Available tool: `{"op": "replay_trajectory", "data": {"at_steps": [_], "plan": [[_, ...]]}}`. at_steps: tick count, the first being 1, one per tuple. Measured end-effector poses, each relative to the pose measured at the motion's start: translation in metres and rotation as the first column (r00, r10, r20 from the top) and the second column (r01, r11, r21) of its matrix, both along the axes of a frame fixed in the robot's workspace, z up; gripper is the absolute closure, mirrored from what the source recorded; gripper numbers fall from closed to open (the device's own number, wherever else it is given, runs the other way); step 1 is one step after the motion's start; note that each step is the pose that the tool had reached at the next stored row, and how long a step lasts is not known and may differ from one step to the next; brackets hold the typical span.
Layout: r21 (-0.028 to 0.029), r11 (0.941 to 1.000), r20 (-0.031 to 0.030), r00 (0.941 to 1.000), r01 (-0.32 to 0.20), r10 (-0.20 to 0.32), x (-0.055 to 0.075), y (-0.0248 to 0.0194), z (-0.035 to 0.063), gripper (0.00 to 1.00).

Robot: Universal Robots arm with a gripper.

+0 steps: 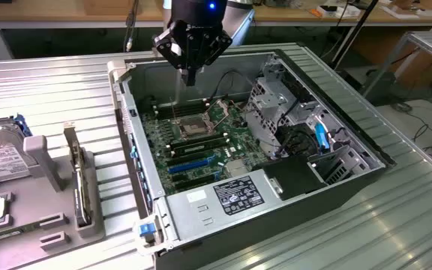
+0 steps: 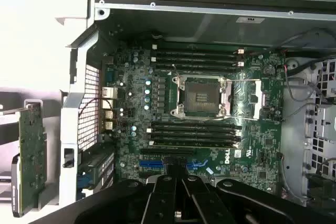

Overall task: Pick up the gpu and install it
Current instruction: 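Reach for the gpu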

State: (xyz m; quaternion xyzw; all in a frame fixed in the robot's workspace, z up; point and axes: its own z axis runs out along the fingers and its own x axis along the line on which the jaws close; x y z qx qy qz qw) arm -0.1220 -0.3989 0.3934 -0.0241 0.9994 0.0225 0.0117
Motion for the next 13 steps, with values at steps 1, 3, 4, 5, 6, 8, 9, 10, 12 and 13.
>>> {"op": "replay_trajectory", "data": {"at_steps": [1,3,4,5,6,8,9,10,12,13], "plan": [[0.0,1.0,0.0,1.0,-0.007,0.007,0.0,0.0,0.0,0.89],[0.0,1.0,0.0,1.0,-0.008,0.008,0.0,0.0,0.0,0.89],[0.0,1.0,0.0,1.0,-0.009,0.009,0.0,0.0,0.0,0.89],[0.0,1.0,0.0,1.0,-0.009,0.009,0.0,0.0,0.0,0.89],[0.0,1.0,0.0,1.0,-0.01,0.01,0.0,0.0,0.0,0.89],[-0.0001,0.9999,-0.0001,0.9999,-0.011,0.011,0.0,0.0,0.0,0.89],[0.0,0.9999,0.0,0.9999,-0.011,0.011,0.0,0.0,0.0,0.89],[0.0,0.9999,0.0,0.9999,-0.011,0.011,0.0,0.0,0.0,0.89],[0.0001,0.9999,0.0,0.9999,-0.011,0.011,-0.0001,0.0,0.0,0.89],[0.0,0.9999,0.0,0.9999,-0.011,0.011,-0.0001,0.0,0.0,0.89]]}}
